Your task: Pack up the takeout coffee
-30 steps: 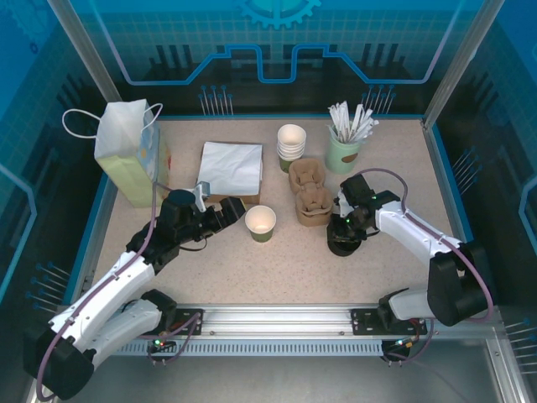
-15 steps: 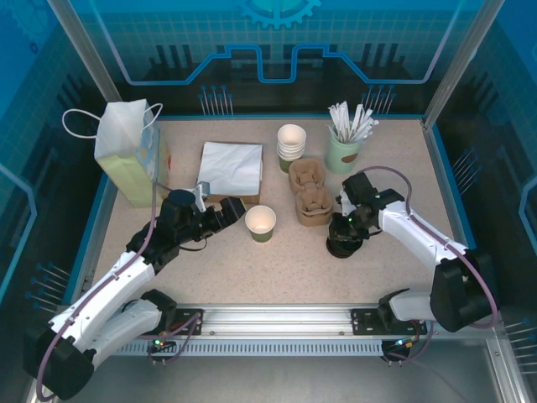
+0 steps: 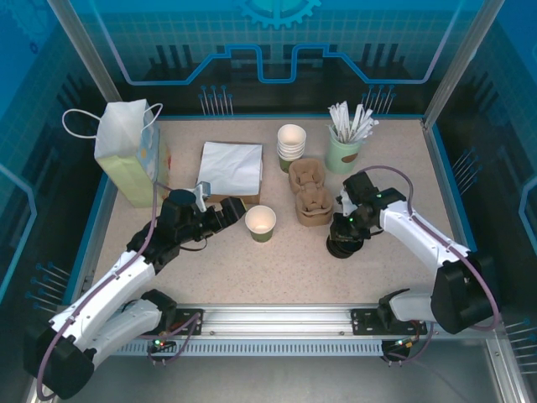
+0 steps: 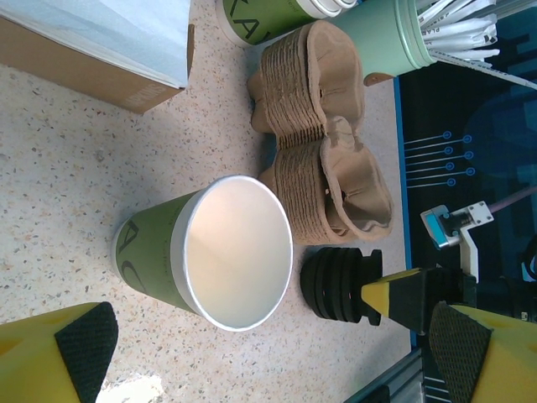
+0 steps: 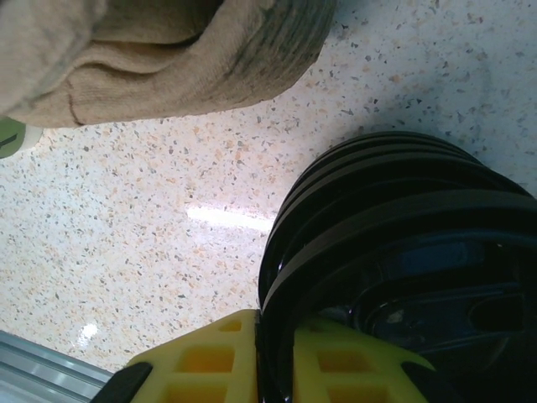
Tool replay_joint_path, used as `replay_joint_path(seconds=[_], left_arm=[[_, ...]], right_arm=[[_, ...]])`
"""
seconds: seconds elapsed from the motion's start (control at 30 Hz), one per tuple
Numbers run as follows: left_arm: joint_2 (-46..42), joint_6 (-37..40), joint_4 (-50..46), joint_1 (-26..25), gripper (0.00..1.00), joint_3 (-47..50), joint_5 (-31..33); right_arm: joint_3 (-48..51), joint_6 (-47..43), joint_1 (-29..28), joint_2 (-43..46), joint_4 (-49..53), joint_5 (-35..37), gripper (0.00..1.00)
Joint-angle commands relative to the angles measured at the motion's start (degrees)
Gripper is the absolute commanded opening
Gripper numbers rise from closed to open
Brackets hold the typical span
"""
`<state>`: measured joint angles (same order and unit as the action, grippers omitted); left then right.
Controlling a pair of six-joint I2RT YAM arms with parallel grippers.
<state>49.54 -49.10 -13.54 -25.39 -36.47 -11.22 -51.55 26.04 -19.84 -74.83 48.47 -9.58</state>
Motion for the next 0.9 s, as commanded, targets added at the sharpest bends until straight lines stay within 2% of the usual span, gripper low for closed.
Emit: replay_joint_path(seconds=[0.0,0.2,0.4,0.53,0.63,0.7,0.87], left_arm=[[-0.3,3.1,1.2,-0.8,0.99,-2.1,-0.4],[-1.5,12.7,7.4,-5.2,0.99,-4.9,-1.0],[0.0,30.3,22.0,-11.1,0.99,-6.7,-2.5],[2.3,45.3,32.7,-13.6,0.99,-7.6,-6.7],[5.2,55.9,32.7,-14.7,0.99,-11.2,-11.0],[7.8,60.1,32.2,-15.2,0.99,-13.8,-13.6],[13.5,63.7,35.3,-15.8,0.99,-17.2,-17.4]], right_arm=[[-1.8,0.3,1.6,3.6,1.1,-3.5,0.12],[-5.2,1.0,4.7,9.0,2.3,-12.6,0.12],[-13.2,3.2,5.9,11.5,0.2,-31.5,0.13],[-19.2,4.4,5.7,10.9,-0.3,-41.3,0.13],[-22.0,6.1,4.9,10.7,-2.1,-46.2,0.13],[-23.3,7.4,4.0,10.6,-3.6,-47.9,0.13],[-25.8,9.5,1.7,10.0,-5.6,-49.7,0.13]])
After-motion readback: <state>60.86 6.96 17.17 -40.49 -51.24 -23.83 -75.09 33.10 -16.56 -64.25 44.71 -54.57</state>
